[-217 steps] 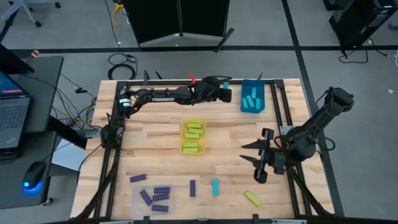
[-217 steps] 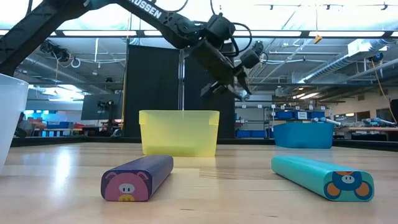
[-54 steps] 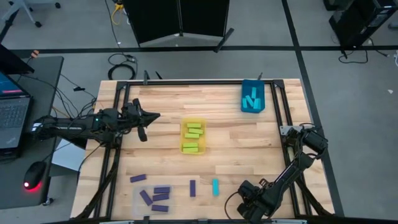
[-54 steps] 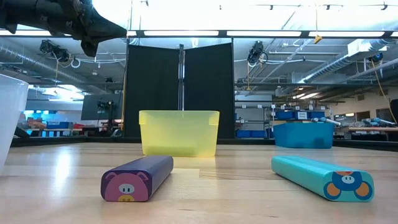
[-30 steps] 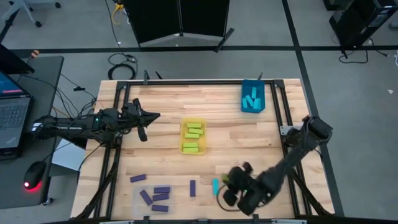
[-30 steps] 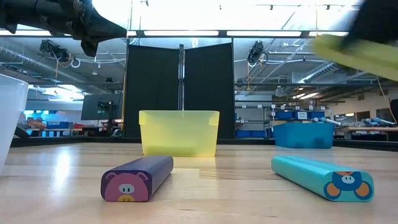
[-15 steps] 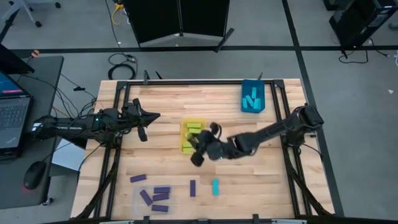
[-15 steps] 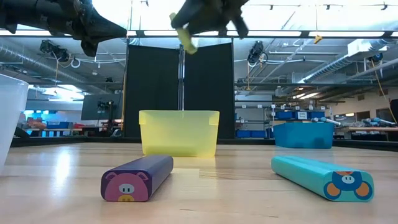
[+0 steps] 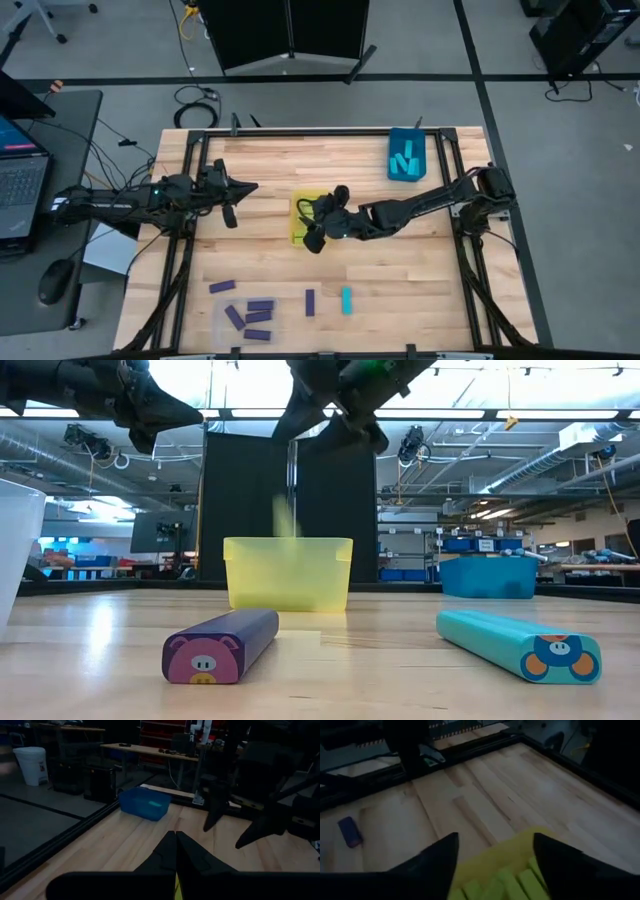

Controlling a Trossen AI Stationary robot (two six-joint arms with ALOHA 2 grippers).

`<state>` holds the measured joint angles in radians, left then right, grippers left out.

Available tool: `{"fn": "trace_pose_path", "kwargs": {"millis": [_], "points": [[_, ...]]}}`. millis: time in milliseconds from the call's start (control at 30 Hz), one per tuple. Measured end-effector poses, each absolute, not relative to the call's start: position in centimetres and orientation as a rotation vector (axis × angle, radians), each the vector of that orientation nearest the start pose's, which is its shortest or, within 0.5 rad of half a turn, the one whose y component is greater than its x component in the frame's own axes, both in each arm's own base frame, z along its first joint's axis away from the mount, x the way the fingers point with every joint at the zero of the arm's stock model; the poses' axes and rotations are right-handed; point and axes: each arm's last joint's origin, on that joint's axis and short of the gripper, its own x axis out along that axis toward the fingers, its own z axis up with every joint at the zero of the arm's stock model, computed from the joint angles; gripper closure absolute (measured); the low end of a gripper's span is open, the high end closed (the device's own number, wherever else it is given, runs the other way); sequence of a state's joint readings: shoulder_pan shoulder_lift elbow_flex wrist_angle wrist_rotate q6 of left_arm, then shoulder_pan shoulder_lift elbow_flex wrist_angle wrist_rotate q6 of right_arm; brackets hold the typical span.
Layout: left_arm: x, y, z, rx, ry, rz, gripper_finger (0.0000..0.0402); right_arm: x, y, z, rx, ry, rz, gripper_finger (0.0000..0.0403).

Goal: Sort blocks
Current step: Put the purple block into the transparent bin

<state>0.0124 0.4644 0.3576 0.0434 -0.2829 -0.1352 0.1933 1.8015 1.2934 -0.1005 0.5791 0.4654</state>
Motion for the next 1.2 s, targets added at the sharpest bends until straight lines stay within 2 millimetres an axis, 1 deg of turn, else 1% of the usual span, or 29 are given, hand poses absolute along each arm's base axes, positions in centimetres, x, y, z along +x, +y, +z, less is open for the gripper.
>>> {"fn": "trace_pose_path", "kwargs": {"millis": [67,167,267,367,467,567,633,767,833,933,1033,1100,1200], "points": [[12.9,1.0,24.9,-0.126,0.043,0.299,0.0396,39.5,6.1,24.1,0.192,0.467,-0.491,0.0118],[12.9,1.0,24.9,-0.126,0.042,0.299,0.0396,39.5,6.1,24.2,0.15,0.463,-0.503,0.0098],[12.9,1.0,24.9,-0.153,0.044,0.3,0.0396,39.2,6.4,24.9,0.109,0.435,-0.535,0.0102],[12.9,1.0,24.6,-0.181,0.067,0.304,0.0396,38.4,7.1,26.5,0.068,0.394,-0.542,0.0116],[12.9,1.0,24.1,-0.218,0.116,0.312,0.0396,37.2,8.1,28.4,0.022,0.362,-0.523,0.0129],[13.1,1.0,23.2,-0.282,0.187,0.329,0.0394,35.8,8.9,29.8,-0.023,0.357,-0.524,0.0137],[13.3,1.0,22.5,-0.326,0.255,0.348,0.0385,34.7,9.4,30.7,-0.043,0.351,-0.545,0.0139],[14.0,0.8,20.7,-0.374,0.425,0.367,0.0342,33.1,10.0,31.4,-0.083,0.372,-0.598,0.0141],[14.3,0.6,20.6,-0.376,0.495,0.339,0.0312,32.5,10.2,31.4,-0.091,0.385,-0.611,0.014],[14.6,-0.1,21.2,-0.37,0.615,0.271,0.0262,32.0,10.6,31.3,-0.096,0.404,-0.612,0.014],[14.2,-1.1,22.1,-0.36,0.797,0.258,0.0217,31.9,11.0,30.9,-0.094,0.419,-0.606,0.0143],[13.8,-1.9,22.8,-0.35,0.926,0.256,0.0195,31.7,11.3,30.7,-0.101,0.429,-0.599,0.0146],[13.3,-3.2,23.7,-0.339,1.073,0.26,0.0178,31.7,11.7,30.5,-0.109,0.433,-0.592,0.015]]}}
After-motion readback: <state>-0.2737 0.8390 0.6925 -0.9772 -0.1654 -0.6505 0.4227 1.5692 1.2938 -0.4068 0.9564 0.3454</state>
